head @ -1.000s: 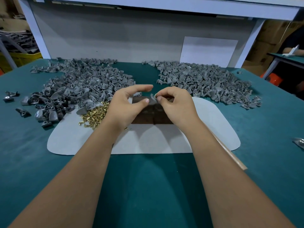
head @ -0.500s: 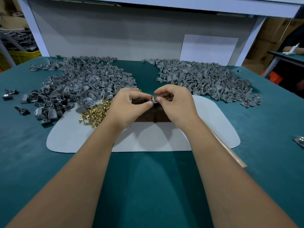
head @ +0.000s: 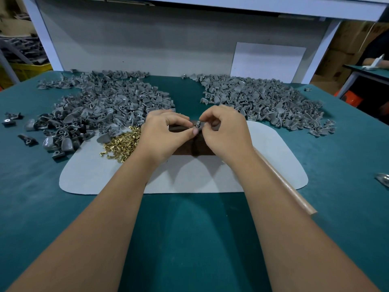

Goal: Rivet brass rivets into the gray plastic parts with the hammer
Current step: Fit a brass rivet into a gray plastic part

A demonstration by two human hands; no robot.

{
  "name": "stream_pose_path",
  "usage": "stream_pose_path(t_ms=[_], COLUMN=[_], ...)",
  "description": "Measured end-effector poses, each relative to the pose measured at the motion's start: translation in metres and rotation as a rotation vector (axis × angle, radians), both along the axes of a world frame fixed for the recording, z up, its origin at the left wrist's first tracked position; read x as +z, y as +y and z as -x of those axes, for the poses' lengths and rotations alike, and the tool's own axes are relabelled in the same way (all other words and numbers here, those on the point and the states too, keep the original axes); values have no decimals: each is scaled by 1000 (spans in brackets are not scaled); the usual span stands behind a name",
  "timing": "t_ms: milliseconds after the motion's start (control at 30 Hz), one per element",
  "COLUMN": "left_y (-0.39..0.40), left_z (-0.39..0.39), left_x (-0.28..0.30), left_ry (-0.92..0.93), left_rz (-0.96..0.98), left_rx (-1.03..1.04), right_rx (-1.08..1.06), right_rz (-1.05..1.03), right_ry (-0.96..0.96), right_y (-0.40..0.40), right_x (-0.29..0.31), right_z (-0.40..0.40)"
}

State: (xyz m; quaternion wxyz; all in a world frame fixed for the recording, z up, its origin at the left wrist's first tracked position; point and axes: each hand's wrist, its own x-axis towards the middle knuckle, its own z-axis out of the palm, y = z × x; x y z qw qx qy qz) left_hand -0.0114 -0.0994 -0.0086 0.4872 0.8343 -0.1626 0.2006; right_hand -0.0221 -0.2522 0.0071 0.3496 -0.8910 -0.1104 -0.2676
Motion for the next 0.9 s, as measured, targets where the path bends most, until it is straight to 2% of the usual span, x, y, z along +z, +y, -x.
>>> stream_pose_path(t_ms=[100, 267, 433, 667, 800, 900], left_y=[0, 0, 0, -2, -3, -4], left_z=[1, 5, 5, 4, 4, 0], left_x=[1, 3, 4, 1, 1, 0], left_ry=[46, 211, 254, 121, 84, 6], left_rz=[57, 240, 343, 168, 121, -2], left_rx=[17, -11, -67, -42, -49, -30], right_rx=[30, 1, 30, 130, 130, 131], right_rz=[4, 160, 59, -113, -114, -118], right_ry=[37, -15, 23, 121, 142, 146], right_y=[2, 2, 1, -1, -2, -3], right_x=[1, -1, -4, -4, -3, -2], right_z=[5, 0, -5, -8, -8, -6])
